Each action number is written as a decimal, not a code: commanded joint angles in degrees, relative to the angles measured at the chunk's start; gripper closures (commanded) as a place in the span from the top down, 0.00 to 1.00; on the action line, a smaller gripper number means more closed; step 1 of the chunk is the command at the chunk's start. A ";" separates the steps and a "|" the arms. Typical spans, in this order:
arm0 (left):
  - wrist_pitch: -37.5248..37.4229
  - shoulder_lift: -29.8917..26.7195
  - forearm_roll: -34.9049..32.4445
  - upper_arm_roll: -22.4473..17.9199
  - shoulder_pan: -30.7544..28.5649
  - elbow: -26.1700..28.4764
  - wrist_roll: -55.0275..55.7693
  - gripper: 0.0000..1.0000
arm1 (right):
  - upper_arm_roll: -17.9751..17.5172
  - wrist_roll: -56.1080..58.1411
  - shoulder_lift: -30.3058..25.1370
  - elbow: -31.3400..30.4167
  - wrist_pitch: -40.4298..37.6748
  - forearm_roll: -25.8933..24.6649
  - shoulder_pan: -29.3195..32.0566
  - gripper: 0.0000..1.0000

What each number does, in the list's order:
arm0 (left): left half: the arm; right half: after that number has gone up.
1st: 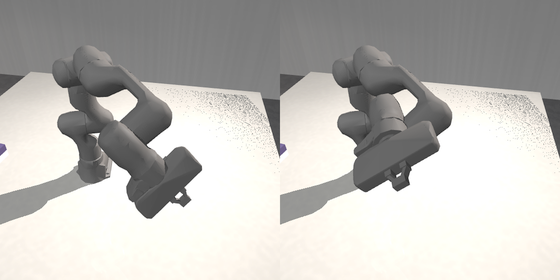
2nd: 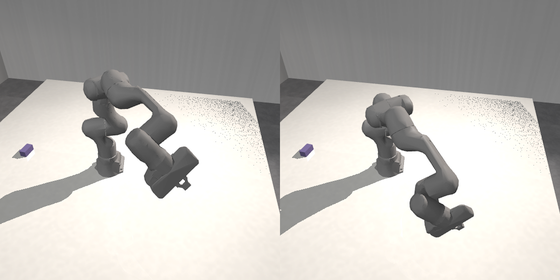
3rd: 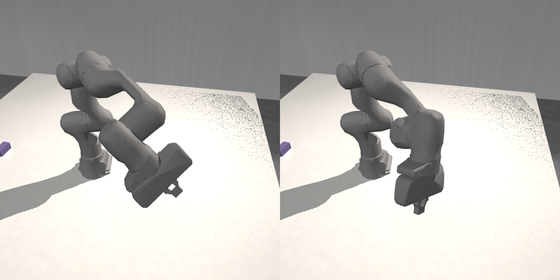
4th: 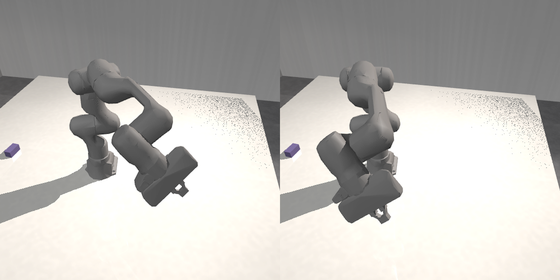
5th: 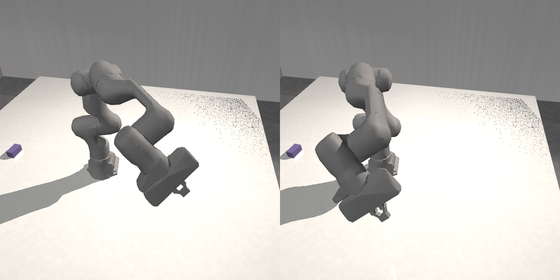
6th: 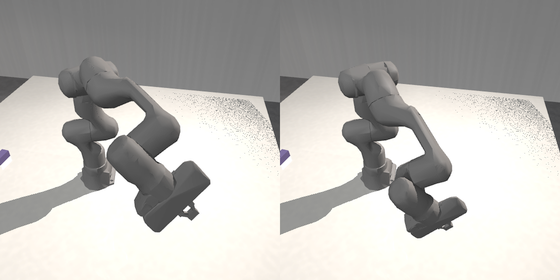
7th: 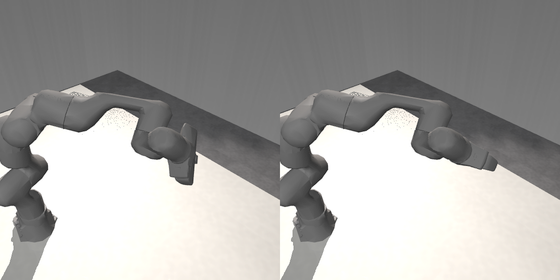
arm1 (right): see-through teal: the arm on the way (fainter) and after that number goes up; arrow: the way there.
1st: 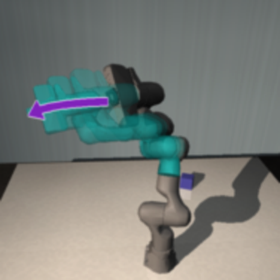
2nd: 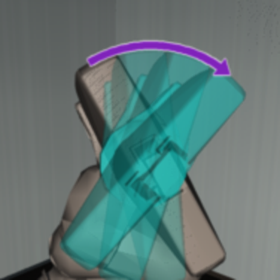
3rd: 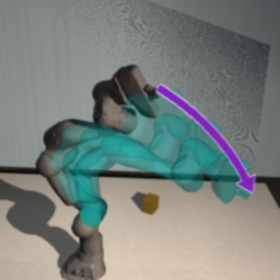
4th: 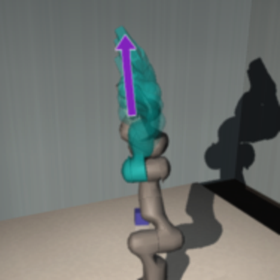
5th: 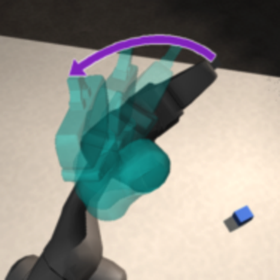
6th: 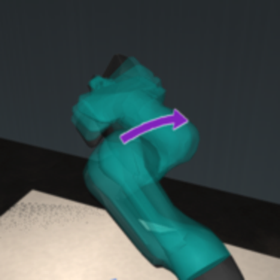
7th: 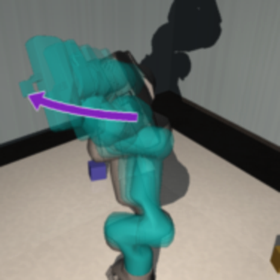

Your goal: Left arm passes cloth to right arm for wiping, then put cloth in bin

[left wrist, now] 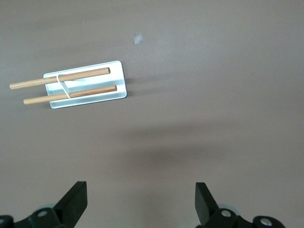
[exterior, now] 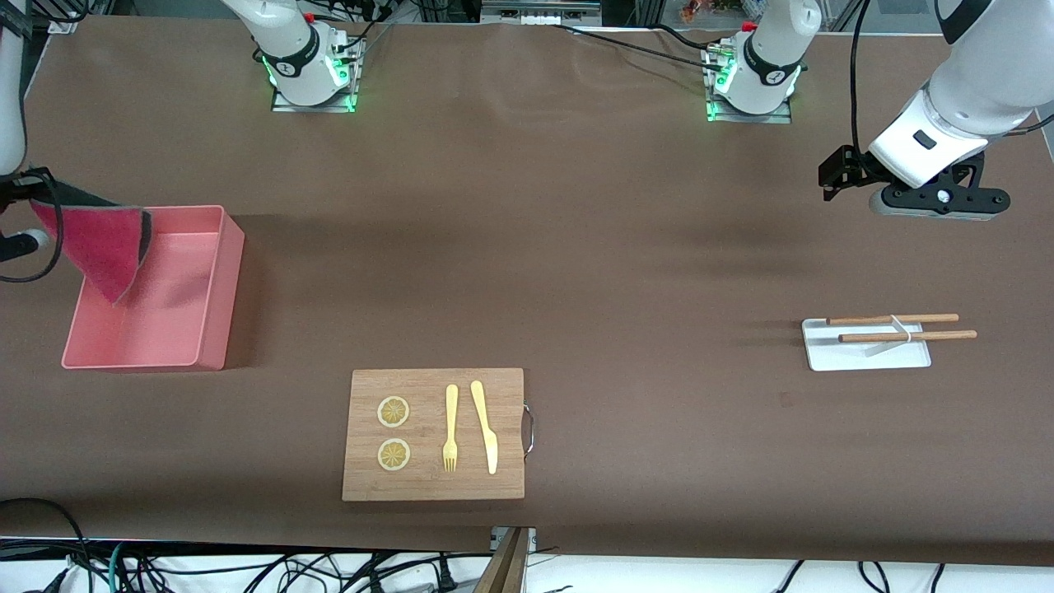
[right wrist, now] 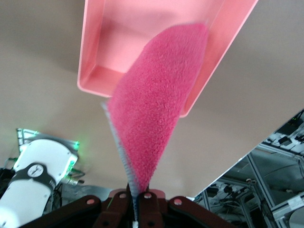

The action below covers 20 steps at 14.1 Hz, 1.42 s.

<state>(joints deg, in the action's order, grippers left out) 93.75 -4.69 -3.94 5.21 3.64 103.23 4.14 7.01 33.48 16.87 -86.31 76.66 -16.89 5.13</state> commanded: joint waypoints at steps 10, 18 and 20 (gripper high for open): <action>-2.08 4.07 2.35 -0.90 -3.11 -9.45 -0.18 1.00 | -1.56 -3.50 -3.41 -4.91 15.45 14.77 0.05 1.00; 1.08 3.46 7.55 -0.81 -6.36 -9.18 -0.10 1.00 | -9.89 -26.16 -20.28 -13.26 13.96 16.19 0.14 1.00; 1.17 3.63 7.64 -0.90 -6.36 -9.27 0.17 1.00 | -11.22 -27.41 -21.52 -13.36 12.73 16.19 0.05 1.00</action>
<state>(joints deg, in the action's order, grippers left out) 95.71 -1.64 2.82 4.00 -2.23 95.36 4.22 -2.91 7.98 -1.52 -96.54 89.40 -1.53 4.80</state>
